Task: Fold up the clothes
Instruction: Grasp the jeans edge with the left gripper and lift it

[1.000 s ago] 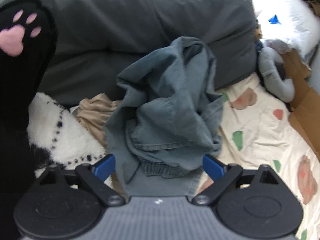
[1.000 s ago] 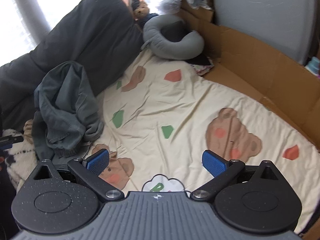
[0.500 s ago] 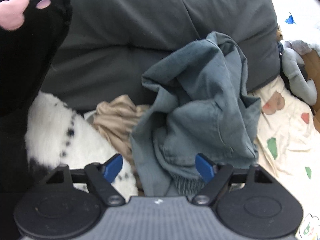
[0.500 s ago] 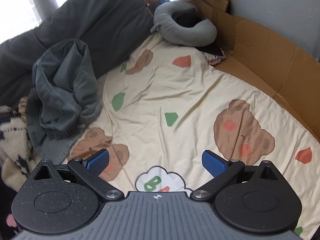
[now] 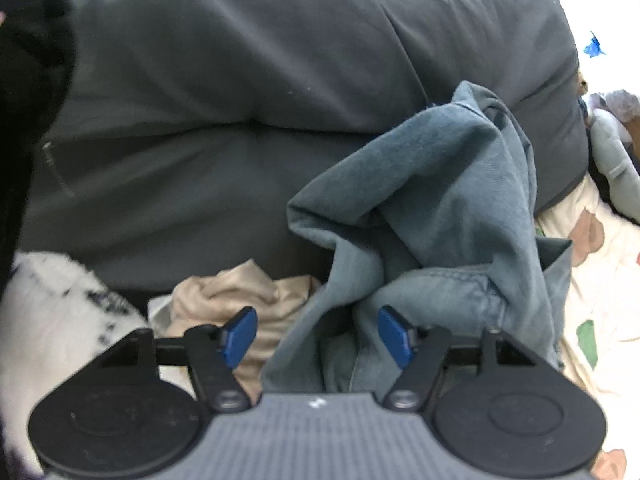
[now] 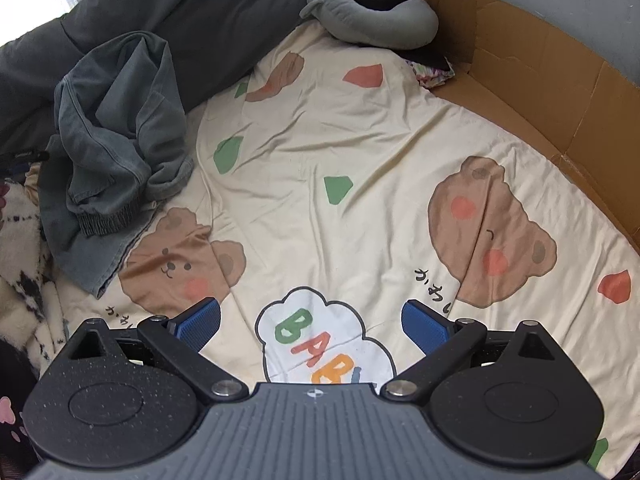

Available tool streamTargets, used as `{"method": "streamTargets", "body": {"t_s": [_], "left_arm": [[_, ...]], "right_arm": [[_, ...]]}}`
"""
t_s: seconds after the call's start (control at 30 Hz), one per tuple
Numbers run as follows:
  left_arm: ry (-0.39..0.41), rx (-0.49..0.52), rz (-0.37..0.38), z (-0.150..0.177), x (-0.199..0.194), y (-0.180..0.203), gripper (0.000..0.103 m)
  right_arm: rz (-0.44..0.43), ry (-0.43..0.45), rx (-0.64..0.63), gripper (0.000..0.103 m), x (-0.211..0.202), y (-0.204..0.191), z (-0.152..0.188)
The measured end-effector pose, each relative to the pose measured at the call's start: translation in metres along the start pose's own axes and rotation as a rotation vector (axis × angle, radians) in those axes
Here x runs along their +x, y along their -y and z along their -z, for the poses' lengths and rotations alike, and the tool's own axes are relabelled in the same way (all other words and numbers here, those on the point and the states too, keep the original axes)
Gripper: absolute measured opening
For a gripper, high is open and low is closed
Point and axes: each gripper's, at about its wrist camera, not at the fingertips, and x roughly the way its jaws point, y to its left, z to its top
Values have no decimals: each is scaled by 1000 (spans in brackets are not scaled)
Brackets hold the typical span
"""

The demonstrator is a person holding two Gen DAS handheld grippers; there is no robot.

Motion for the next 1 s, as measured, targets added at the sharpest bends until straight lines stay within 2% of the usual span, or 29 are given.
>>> {"method": "streamTargets", "body": {"t_s": [0.1,0.13,0.17,0.3,0.37,0.43,0.7,1.0], "left_arm": [[9,-15,-3,-6,14,-1,68],[9,-26,-2,-8,19,-2,64],[7,-37,1,-10,25,-3,54],[-10,-72,29,-14,39,-6,30],[-10,-92,45,-15,39,-7,11],[4,-92,62,-15,36,-6,5],[62,-91,208,-15,-7,4,3],[80,-75,365,-12,-54,36,2]], "right_arm": [[3,-15,-8,99,3,0,4],[4,-20,-10,99,4,0,5],[1,-28,-9,99,6,0,6],[-5,-52,-25,94,10,-1,11],[-3,-56,-40,94,11,-2,13],[-1,-57,-36,94,11,-1,14],[1,-61,-20,94,12,6,18],[-13,-63,-10,94,14,8,21]]}}
